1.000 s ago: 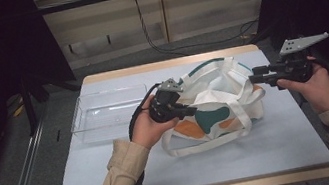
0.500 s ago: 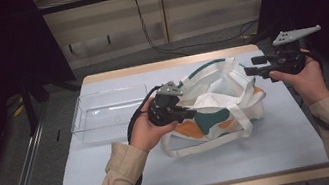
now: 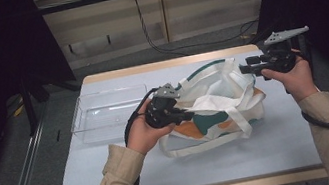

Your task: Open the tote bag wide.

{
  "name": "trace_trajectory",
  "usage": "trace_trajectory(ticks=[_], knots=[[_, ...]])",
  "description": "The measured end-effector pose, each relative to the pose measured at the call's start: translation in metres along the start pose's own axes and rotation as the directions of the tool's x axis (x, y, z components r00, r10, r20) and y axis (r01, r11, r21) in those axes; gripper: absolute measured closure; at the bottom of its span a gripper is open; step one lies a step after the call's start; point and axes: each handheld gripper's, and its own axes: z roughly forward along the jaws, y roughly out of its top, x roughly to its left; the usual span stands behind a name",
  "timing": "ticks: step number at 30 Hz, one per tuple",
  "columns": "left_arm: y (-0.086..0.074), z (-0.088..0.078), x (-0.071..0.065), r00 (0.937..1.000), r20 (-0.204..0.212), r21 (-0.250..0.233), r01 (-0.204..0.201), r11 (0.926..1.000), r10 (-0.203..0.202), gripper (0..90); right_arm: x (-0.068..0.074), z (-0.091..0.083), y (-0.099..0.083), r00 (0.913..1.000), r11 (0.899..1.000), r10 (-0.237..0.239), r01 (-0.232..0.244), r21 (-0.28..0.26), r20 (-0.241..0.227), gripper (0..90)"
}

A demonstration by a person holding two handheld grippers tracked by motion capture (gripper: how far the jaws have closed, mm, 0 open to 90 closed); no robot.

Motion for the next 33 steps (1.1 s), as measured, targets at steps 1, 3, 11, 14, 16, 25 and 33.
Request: trace_trajectory(ticks=[1, 3, 11, 14, 16, 25, 33], knots=[[-0.001, 0.000, 0.000, 1.0000, 0.001, -0.009, 0.005, 0.9999, -0.005, 87.6, 0.000, 0.001, 0.000, 1.0000, 1.000, 0.004, -0.004, -0.006, 0.001, 52.3], [-0.001, -0.001, 0.000, 1.0000, -0.001, -0.004, 0.005, 1.0000, -0.005, 87.6, 0.000, 0.003, 0.001, 0.9999, 1.000, 0.014, -0.014, -0.002, -0.001, 53.6], [-0.002, -0.001, 0.000, 1.0000, -0.002, -0.005, 0.001, 1.0000, -0.001, 87.6, 0.000, 0.011, -0.001, 0.9991, 1.000, 0.027, -0.027, 0.002, 0.034, 57.9], [-0.003, -0.001, -0.001, 1.0000, 0.000, -0.006, 0.001, 1.0000, -0.001, 87.5, -0.001, 0.014, -0.001, 0.9990, 0.999, 0.037, -0.037, -0.004, 0.024, 61.5], [-0.004, -0.001, 0.000, 1.0000, 0.001, -0.008, 0.002, 1.0000, -0.002, 87.6, -0.001, 0.016, -0.001, 0.9989, 0.999, 0.032, -0.032, -0.003, 0.034, 64.4], [-0.010, 0.000, -0.004, 1.0000, 0.006, -0.007, -0.005, 1.0000, 0.005, 87.6, 0.003, 0.025, -0.001, 0.9973, 0.997, 0.059, -0.061, 0.049, 0.044, 83.7], [-0.020, 0.001, -0.007, 1.0000, 0.005, 0.003, 0.008, 1.0000, -0.008, 87.8, 0.001, 0.022, -0.003, 0.9947, 0.996, 0.063, -0.068, 0.057, 0.081, 88.4]])
